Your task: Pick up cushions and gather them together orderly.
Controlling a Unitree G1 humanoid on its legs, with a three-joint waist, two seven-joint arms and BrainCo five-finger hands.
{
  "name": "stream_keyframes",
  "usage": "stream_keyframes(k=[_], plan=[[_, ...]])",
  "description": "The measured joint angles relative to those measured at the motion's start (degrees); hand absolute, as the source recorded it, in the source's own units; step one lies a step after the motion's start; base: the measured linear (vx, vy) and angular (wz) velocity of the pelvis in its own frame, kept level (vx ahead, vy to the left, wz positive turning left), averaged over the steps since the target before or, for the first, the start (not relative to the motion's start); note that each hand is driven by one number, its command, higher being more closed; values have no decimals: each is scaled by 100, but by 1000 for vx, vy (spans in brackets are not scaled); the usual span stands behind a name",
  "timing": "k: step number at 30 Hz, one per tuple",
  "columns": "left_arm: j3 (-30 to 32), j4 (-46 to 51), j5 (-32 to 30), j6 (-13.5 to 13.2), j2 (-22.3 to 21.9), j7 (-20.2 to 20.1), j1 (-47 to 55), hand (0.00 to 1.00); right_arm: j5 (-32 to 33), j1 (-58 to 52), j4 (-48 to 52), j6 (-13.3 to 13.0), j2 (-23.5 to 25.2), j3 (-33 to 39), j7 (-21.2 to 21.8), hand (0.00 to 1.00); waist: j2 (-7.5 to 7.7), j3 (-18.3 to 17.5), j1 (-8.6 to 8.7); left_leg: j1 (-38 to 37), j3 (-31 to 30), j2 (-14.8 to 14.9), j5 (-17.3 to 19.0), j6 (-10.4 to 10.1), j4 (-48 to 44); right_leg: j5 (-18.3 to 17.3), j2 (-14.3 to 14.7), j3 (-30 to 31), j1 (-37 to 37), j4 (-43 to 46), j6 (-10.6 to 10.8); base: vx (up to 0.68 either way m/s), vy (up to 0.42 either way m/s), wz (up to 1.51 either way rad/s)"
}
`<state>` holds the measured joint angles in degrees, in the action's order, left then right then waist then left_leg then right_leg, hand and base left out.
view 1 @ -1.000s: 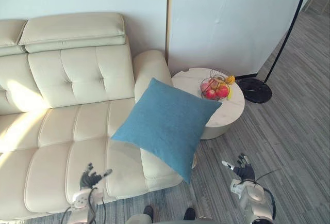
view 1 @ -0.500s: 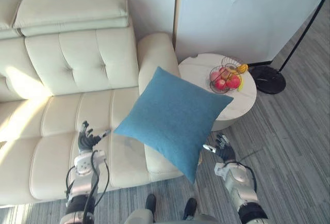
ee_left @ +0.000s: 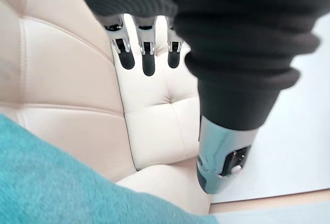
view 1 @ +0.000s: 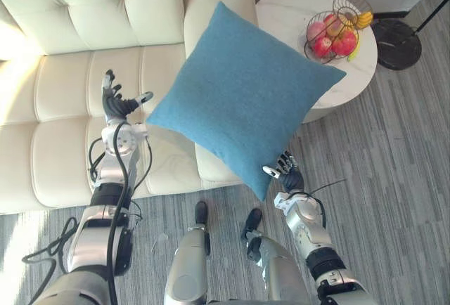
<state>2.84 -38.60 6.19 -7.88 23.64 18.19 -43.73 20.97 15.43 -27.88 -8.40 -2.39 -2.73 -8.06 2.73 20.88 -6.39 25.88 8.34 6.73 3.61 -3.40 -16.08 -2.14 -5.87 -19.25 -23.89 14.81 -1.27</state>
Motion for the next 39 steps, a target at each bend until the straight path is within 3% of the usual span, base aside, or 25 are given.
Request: stream_keyframes(k=[10,15,16,22,27,39], plan=[[-458,-553,-5,-4,-318,-191,-1098,0,179,603,248,-6,36,-220,-258,0,78,234,48,765,96,260,-21,-4,-327,176,231,102,-652,-96,-12,10,-25,-10],[-448,-717,-398,75,-240,-185,-1407,0,283,979,318,1,19,-273,-386,0,117,328,44,1040,182,409,-9,-16,-512,412,394,206,-810,-332,-36,-9,-26,-19],[-448,-717,-451,84,-229,-186,-1457,100,369,1051,386,5,19,-274,-398,100,118,338,46,1111,177,437,-10,-16,-544,484,432,207,-823,-424,-24,-23,-19,-9],[-539,-617,-486,77,-124,-195,-1534,100,662,1784,497,-8,10,-209,-438,100,117,339,32,1407,149,447,-83,-12,-604,664,472,194,-1003,-622,-87,-12,0,-2],[-744,-306,-15,28,-18,-183,-1533,100,915,1863,664,-59,-4,-126,-539,100,115,339,46,1360,98,351,-254,-17,-389,719,409,124,-1011,-626,-132,60,-5,10],[-830,793,636,-61,-296,206,-873,100,1058,1966,691,-316,0,27,-598,100,104,344,96,692,163,139,-477,-27,233,684,269,181,-644,-661,-97,58,0,2]])
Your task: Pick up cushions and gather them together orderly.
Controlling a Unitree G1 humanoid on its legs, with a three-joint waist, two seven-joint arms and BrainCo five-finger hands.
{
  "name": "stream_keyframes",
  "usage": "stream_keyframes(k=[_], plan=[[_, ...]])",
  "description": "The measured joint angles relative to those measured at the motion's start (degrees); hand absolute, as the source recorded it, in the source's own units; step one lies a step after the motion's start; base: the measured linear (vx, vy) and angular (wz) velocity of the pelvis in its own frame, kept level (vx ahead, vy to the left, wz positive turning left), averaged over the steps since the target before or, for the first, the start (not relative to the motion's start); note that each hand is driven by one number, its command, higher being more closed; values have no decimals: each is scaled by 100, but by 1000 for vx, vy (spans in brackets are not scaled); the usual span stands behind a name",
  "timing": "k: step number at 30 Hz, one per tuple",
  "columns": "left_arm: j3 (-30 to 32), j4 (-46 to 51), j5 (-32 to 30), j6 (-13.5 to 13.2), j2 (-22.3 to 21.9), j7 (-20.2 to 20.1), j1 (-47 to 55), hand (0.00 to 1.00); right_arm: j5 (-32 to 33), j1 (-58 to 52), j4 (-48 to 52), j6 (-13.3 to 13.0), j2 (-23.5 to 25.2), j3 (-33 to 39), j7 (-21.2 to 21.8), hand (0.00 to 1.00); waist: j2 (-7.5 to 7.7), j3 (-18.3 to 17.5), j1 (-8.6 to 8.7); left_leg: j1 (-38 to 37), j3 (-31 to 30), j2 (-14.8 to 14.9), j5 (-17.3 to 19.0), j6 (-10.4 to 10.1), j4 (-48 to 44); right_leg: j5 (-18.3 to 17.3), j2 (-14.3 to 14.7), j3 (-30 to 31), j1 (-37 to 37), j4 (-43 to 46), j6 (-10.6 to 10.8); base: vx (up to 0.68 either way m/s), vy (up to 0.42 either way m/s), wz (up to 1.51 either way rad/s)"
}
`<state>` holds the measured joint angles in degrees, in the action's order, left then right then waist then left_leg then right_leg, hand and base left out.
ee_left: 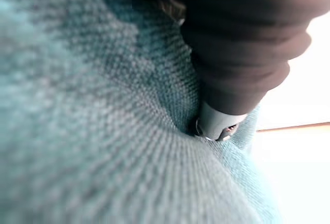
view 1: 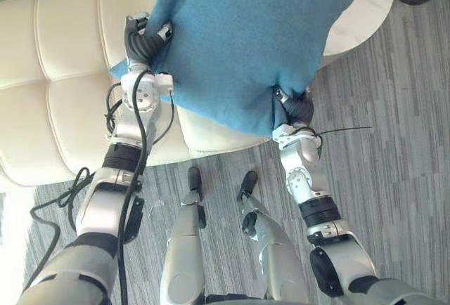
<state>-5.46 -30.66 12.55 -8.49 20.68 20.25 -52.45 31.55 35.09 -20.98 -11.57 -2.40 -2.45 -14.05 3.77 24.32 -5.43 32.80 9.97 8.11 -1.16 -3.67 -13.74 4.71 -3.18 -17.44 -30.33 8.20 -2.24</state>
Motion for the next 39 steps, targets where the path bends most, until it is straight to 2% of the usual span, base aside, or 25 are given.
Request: stream_keyframes(k=[4,7,8,11,14,16,21,26,29,33,34,35,37,39], plan=[[11,732,71,-11,-265,227,493,100,-5,-391,547,-20,10,-5,-60,100,-21,12,-3,-262,-52,-63,-74,-18,187,-92,-30,-49,200,17,-10,75,-11,10],[74,1347,115,-44,-682,347,1115,100,-25,-870,988,-74,9,-14,-78,100,-32,11,-3,-656,-130,-136,-79,-27,325,-317,-113,-113,477,227,6,91,5,17],[127,1736,114,-96,-923,405,1481,100,-123,-1104,1258,-100,11,-20,-79,100,-49,2,-4,-822,-136,-176,-79,-28,403,-431,-171,-127,564,350,14,68,12,14],[161,2406,113,-253,-1291,451,2160,100,-465,-1502,1691,-172,11,-50,-79,100,-82,-17,-7,-1083,-153,-223,-76,-30,510,-552,-223,-166,757,425,40,50,17,11],[161,2933,116,-360,-1655,452,2934,100,-816,-1918,1955,-199,7,-96,-75,100,-192,-116,6,-1397,-245,-279,-77,-30,662,-662,-266,-263,1051,463,77,56,23,17],[151,3172,123,-419,-1829,450,3720,100,-1101,-2347,1995,-191,2,-288,-26,100,-316,-449,9,-1690,-273,-354,-94,-34,895,-729,-287,-273,1256,425,128,95,46,8],[60,3347,305,-436,-1895,343,4802,100,-1361,-3093,1996,-176,-15,-506,211,100,-505,-1008,35,-2282,-350,-435,-170,-23,1370,-781,-286,-379,1800,172,201,124,28,12],[-85,3712,343,-455,-1903,86,5804,100,-1603,-3760,2017,-173,-21,-551,448,100,-504,-1313,91,-2814,-624,-500,-168,-20,1530,-763,-270,-585,2572,-254,271,77,21,24],[-127,3811,343,-456,-1903,36,6150,100,-1813,-3981,2017,-173,-30,-624,452,100,-507,-1438,99,-2886,-860,-564,-166,-17,1533,-726,-265,-784,2853,-453,315,37,24,42],[-179,3811,357,-456,-1891,-36,6240,100,-1828,-4050,2019,-173,-136,-646,438,100,-538,-1484,94,-2453,-1351,-656,-100,4,1070,-755,-354,-1559,3058,-464,343,-41,22,89],[-186,3809,383,-456,-1891,-37,6248,100,-1856,-4050,2018,-172,-156,-646,434,100,-564,-1503,69,-2375,-1267,-626,0,38,1080,-756,-381,-1684,3062,-438,340,-118,46,89],[-193,3793,452,-455,-1886,-37,6267,100,-2029,-4044,2017,-165,-183,-641,416,100,-584,-1518,51,-2279,-555,-436,252,144,925,-744,-439,-1900,3145,-440,353,-69,44,71],[-250,3723,510,-461,-1888,-44,6284,100,-2052,-4037,2015,-144,-279,-635,384,100,-605,-1540,70,-2235,222,-172,381,192,556,-741,-601,-2085,3263,-411,356,-11,129,62],[-254,3636,559,-487,-1853,-61,6308,100,-2210,-3967,2015,-135,-302,-609,372,100,-631,-1587,83,-1937,569,129,491,430,-205,-719,-860,-2142,3213,-292,428,-21,232,27]])
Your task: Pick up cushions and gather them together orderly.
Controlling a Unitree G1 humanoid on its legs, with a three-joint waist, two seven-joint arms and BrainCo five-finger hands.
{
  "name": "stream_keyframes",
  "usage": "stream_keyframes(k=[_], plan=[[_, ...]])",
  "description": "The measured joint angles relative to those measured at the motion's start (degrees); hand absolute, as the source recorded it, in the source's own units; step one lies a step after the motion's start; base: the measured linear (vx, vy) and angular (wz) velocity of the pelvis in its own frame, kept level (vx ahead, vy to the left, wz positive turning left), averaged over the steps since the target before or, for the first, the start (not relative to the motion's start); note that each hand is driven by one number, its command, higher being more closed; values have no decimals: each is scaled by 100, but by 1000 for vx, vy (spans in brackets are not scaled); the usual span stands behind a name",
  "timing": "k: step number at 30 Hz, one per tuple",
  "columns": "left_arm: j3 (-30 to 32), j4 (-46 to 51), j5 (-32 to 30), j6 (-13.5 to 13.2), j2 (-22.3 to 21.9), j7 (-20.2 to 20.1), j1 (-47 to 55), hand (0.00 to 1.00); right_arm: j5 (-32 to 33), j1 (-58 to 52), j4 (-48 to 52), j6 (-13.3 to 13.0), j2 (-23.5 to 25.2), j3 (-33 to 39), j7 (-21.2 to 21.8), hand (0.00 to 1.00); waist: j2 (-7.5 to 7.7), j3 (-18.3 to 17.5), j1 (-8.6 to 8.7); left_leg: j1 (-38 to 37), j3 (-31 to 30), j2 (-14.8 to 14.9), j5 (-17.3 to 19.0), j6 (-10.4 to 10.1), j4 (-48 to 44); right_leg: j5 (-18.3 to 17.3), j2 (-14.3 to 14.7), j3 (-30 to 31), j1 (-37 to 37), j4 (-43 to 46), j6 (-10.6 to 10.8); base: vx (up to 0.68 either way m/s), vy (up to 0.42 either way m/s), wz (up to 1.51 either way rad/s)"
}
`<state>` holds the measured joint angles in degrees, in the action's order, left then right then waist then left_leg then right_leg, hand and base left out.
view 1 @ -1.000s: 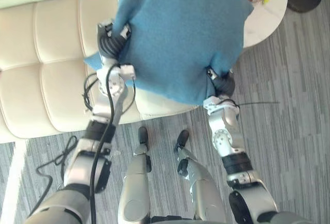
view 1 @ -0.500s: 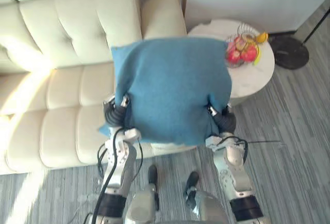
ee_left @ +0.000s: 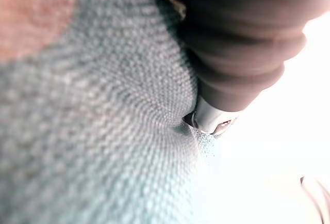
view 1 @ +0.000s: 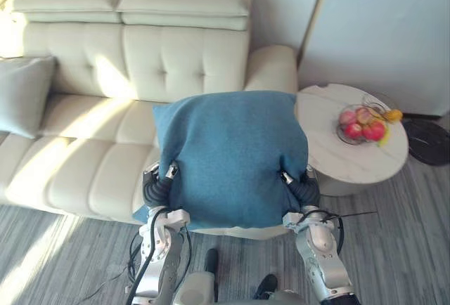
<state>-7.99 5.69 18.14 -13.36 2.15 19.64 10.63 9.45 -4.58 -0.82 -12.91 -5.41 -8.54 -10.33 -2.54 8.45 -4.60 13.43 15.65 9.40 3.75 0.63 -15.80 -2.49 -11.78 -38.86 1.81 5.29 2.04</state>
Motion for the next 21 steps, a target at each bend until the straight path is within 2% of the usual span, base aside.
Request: stream_keyframes(k=[2,3,4,5,6,7,9,10,11,12,13,15,17,18,19,20,21], plan=[[-5,-28,1,-8,-8,-29,83,100,-47,-3,-1,15,-24,19,0,100,-48,-51,87,76,-26,372,63,-35,-502,130,-249,24,10,18,212,1,341,8],[-44,-37,9,-13,-29,-87,171,100,-53,-18,-1,22,-83,39,0,100,-142,-138,138,58,-41,585,77,-86,-462,249,-329,54,1,12,403,39,434,5],[-143,-100,13,-17,-78,-139,179,100,-56,-40,-15,28,-150,154,1,100,-294,-284,173,55,-184,573,243,-705,-280,402,-426,69,-20,-54,617,80,587,17],[-191,-160,12,-16,-20,-190,111,100,-53,-52,-61,64,-97,232,-10,100,-167,-316,198,98,-181,325,228,-693,-318,561,-616,124,-19,-180,645,75,507,34],[-221,-168,12,-19,82,-228,85,100,-56,-82,-77,93,-38,282,-8,100,-8,-392,231,231,-195,78,265,-596,-349,671,-783,126,-38,-321,520,83,567,52],[-252,-217,63,-19,206,-253,54,100,-60,-139,-78,117,71,355,3,100,146,-470,238,429,-269,-124,354,-457,-557,816,-959,106,-57,-347,566,56,422,54],[-258,-395,120,-18,217,-308,23,100,-57,-163,-126,176,130,400,44,100,174,-460,229,542,-390,-295,524,-264,-836,959,-1235,83,-120,122,676,53,388,48],[-258,-550,122,-14,232,-349,42,100,-53,-158,-262,207,132,400,76,100,161,-452,186,453,-398,-382,581,-175,-815,1028,-1486,131,-329,746,390,42,437,24],[-258,-588,122,-11,252,-366,76,100,-52,-162,-331,224,134,396,91,100,128,-433,159,372,-398,-401,612,-114,-730,1078,-1562,281,-512,1083,-45,33,330,9],[-258,-588,128,-12,335,-391,145,100,-41,-164,-432,229,193,390,130,100,78,-400,162,262,-436,-406,650,-23,-626,693,-1497,716,-715,1564,-217,24,213,16],[-258,-589,170,-10,417,-419,183,100,-33,-194,-474,244,272,389,150,100,72,-380,196,155,-524,-436,642,109,-484,125,-1188,1199,-895,1950,-57,33,135,27],[-258,-589,232,-9,468,-431,248,100,15,-213,-478,250,313,387,219,100,115,-342,220,-129,-561,-530,492,284,-55,-548,-287,1981,-1072,2000,260,57,93,27],[-262,-587,232,-4,496,-544,309,100,60,-147,-477,244,252,379,270,100,226,-334,237,-456,-522,-770,340,275,397,-673,398,1735,-1085,1298,40,101,15,12],[-262,-587,232,-3,495,-551,312,100,59,-131,-477,243,245,379,271,100,222,-332,246,-461,-522,-781,341,274,405,-669,458,1721,-1087,1191,-10,95,-14,4],[-262,-587,232,3,491,-598,310,100,58,-70,-478,241,217,379,271,100,191,-322,273,-466,-523,-803,355,253,424,-600,606,1742,-1121,919,-249,148,-3,-5],[-264,-518,232,16,515,-637,316,100,56,12,-477,242,175,380,272,100,130,-319,310,-460,-548,-802,341,199,522,-402,703,1815,-1063,765,-385,203,-11,-6],[-265,-498,231,16,522,-639,312,100,56,23,-477,242,178,380,273,100,133,-316,314,-464,-559,-801,329,178,550,-402,708,1824,-1086,775,-385,196,-13,-2]])
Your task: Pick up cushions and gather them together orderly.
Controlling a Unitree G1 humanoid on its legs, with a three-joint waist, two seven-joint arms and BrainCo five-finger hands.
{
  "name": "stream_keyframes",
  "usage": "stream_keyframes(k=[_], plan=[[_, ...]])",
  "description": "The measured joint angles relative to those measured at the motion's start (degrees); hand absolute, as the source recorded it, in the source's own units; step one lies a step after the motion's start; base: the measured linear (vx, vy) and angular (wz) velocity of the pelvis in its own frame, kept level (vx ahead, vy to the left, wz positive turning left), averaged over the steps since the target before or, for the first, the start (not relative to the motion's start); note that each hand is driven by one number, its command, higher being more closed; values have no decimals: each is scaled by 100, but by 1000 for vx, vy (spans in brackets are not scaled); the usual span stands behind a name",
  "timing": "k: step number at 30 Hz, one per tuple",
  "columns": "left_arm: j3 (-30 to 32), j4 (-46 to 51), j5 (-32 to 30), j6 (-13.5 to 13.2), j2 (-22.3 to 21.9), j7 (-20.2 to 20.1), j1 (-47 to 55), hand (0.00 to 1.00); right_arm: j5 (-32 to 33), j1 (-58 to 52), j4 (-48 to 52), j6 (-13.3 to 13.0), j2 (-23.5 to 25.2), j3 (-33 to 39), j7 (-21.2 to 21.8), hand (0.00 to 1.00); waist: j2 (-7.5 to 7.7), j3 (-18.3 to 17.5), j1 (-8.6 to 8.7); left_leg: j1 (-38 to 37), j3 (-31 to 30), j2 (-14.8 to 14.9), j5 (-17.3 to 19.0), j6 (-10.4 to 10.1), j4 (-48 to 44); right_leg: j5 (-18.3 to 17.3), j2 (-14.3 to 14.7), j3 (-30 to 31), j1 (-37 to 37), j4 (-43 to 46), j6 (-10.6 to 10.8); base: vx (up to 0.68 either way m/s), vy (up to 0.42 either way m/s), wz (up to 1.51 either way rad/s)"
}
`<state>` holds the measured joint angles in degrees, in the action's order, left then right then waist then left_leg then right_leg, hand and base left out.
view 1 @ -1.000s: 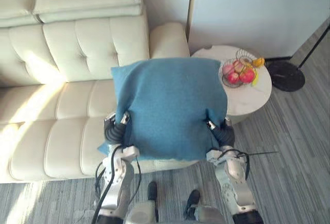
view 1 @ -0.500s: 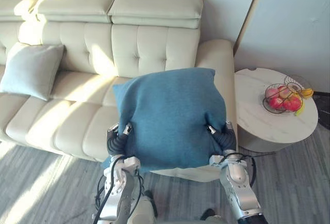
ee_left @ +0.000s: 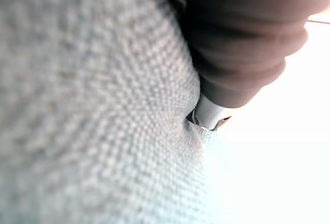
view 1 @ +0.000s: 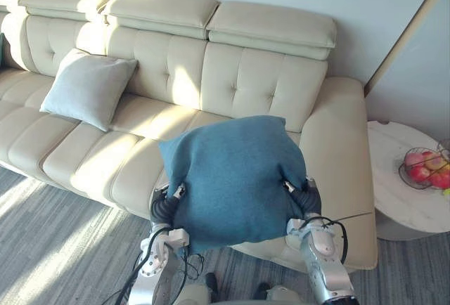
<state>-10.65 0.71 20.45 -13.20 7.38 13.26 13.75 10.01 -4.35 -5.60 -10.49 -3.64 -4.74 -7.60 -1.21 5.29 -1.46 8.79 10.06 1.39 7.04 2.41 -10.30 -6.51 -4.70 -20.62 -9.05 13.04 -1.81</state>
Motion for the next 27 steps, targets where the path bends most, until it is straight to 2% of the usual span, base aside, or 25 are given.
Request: stream_keyframes(k=[1,2,3,5,7,9,10,11,12,13,14,15,16,17,18,20,21,24,27], plan=[[-5,26,-5,5,-1,-4,0,100,-1,-3,2,0,-6,7,0,100,1,1,17,-27,-40,2,-63,-84,32,-4,10,47,-26,80,-5,179,-21,18],[-45,33,-5,14,0,-6,7,100,-1,-44,9,1,-36,11,-1,100,-3,5,122,-138,-177,12,-97,-134,128,-43,47,260,-30,280,-65,195,-15,33],[-67,46,-5,27,4,-10,8,100,0,-86,48,1,-50,12,-2,100,6,11,157,-214,-275,6,-95,-142,146,-120,53,417,-13,439,-99,188,-16,50],[-142,97,-10,45,-22,-13,10,100,13,-277,298,-2,-93,20,-9,100,36,17,241,-287,-486,9,25,-276,-63,-344,23,510,128,689,-31,153,-45,68],[-182,386,-8,44,-70,-32,74,100,11,-610,966,-10,-112,35,-27,100,18,34,229,334,-497,96,343,-400,-1419,-492,25,300,470,367,35,140,-43,68],[-161,707,0,43,-178,-36,212,100,10,-795,1493,-9,-130,32,-43,100,-161,137,73,950,-68,526,332,-428,-3094,-499,222,242,865,61,34,138,-19,7],[-160,870,0,34,-209,-67,387,100,7,-893,1688,-16,-117,17,-46,100,-151,152,22,1149,126,753,303,-420,-3725,-569,242,264,1143,-112,-40,134,25,-20],[-165,921,0,20,-227,-124,462,100,8,-956,1796,-26,-112,21,-51,100,-146,124,-54,1183,222,917,408,-345,-3855,-612,236,272,1237,-184,-38,136,72,-35],[-164,960,0,-5,-275,-167,488,100,8,-967,1877,-102,-106,24,-52,100,-143,89,-112,1219,279,1154,540,-315,-3614,-674,181,336,1250,-242,6,121,78,-33],[-163,962,0,-12,-308,-211,472,100,9,-950,1876,-137,-105,36,-59,100,-136,93,-114,1212,288,1246,592,-333,-3302,-679,118,363,1281,-249,31,175,141,-18],[-164,962,-1,-11,-362,-235,451,100,9,-957,1873,-148,-103,67,-88,100,-126,90,-92,1190,284,1308,594,-330,-2863,-665,39,375,1290,-240,64,173,150,0],[-171,961,-2,0,-415,-240,418,100,10,-956,1854,-148,-101,142,-115,100,-92,98,-79,1102,191,1271,509,-411,-2148,-649,-78,432,1287,-236,116,207,231,-6],[-209,961,-7,10,-455,-241,417,100,4,-956,1811,-146,-106,217,-138,100,-96,81,-90,884,-95,1187,142,-483,-1305,-655,-136,543,1275,-236,277,171,221,-21],[-258,961,-7,10,-479,-241,427,100,0,-956,1788,-146,-129,241,-153,100,-183,31,-102,756,-360,1157,-374,-493,-857,-701,-128,646,1274,-242,437,216,302,-25],[-274,867,-7,11,-393,-238,391,100,-2,-882,1539,-147,-80,243,-159,100,-104,2,-78,705,-468,1058,-404,-1096,-781,-731,-210,763,1271,-267,562,196,295,-19],[-278,854,-7,21,-210,-235,361,100,-4,-889,1296,-107,108,244,-164,100,205,-32,-55,676,-412,826,-343,-976,-761,-652,-445,942,1229,-340,631,207,301,-10],[-278,852,-7,37,-158,-235,363,100,-15,-889,1286,-83,146,246,-164,100,282,-23,-47,675,-401,733,-320,-935,-786,-600,-534,990,1233,-343,654,176,230,-1],[-283,711,-7,52,-115,-235,400,100,-57,-763,900,-85,139,245,-135,100,300,-37,-43,411,-424,623,-306,-912,-608,-358,-580,1085,1319,-395,655,91,127,-9],[-329,593,-11,51,-25,-235,398,100,-109,-694,640,-83,132,258,-130,100,311,-130,-42,138,-404,532,-416,-916,-88,-346,-632,1220,1334,-521,642,37,25,-24]])
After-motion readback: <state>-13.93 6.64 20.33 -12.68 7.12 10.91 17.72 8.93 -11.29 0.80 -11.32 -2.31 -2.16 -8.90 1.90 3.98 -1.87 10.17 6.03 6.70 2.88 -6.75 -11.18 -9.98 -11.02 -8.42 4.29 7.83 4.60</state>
